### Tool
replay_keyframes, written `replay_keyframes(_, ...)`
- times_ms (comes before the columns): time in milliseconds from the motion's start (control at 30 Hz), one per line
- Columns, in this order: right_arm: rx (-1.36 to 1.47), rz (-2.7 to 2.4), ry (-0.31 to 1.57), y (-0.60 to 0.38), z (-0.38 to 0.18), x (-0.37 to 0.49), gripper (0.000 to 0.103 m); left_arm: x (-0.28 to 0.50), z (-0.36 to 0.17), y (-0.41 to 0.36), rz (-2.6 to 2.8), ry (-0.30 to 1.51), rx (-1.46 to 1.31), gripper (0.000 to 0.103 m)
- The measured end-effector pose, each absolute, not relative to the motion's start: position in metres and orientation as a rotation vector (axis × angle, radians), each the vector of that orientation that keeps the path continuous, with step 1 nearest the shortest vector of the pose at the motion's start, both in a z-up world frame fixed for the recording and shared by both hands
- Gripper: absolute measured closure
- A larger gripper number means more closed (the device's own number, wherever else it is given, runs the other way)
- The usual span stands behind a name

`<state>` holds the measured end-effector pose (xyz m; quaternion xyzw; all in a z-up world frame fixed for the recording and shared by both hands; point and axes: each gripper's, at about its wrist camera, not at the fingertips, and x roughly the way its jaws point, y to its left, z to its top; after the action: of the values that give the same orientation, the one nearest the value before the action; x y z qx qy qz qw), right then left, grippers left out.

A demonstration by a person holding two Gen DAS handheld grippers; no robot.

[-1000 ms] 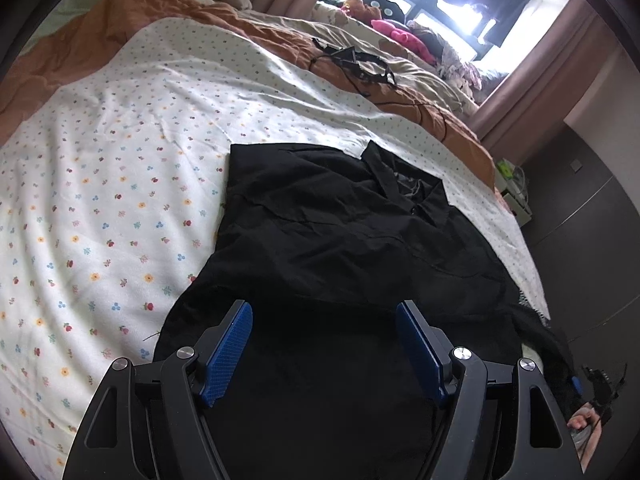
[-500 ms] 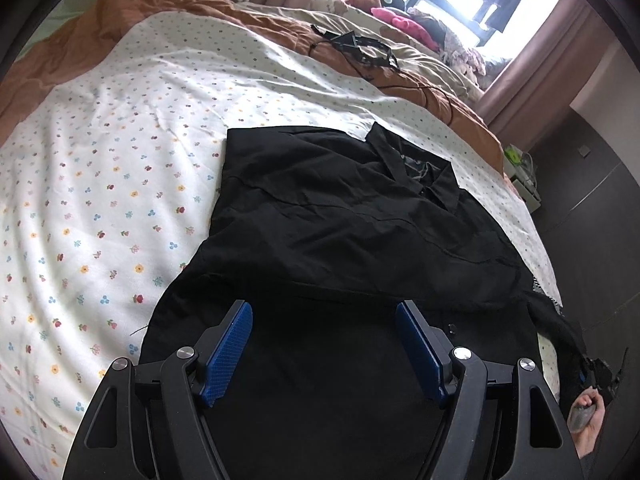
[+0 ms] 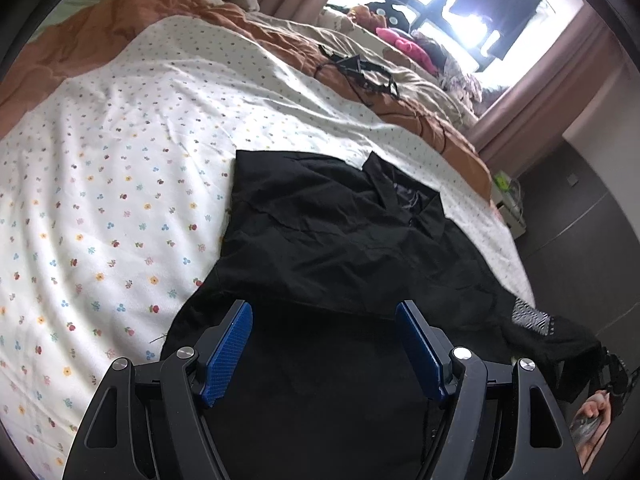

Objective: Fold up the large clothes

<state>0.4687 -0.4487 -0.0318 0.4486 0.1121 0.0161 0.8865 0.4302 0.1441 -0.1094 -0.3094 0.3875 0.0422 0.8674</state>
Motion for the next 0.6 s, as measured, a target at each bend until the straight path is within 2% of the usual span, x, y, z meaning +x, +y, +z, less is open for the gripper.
replay_keyframes(300, 0.852, 0.235, 0.265, -0.337, 0.009, 0.474, 0.099, 0.422, -0.097, 0.162, 0.074, 0.792, -0.711, 0.027)
replay_keyframes(600, 0.782, 0.392, 0.322, -0.235, 0.013, 0.492, 0.099, 0.412, -0.089, 0.186, 0.075, 0.753, -0.790, 0.028)
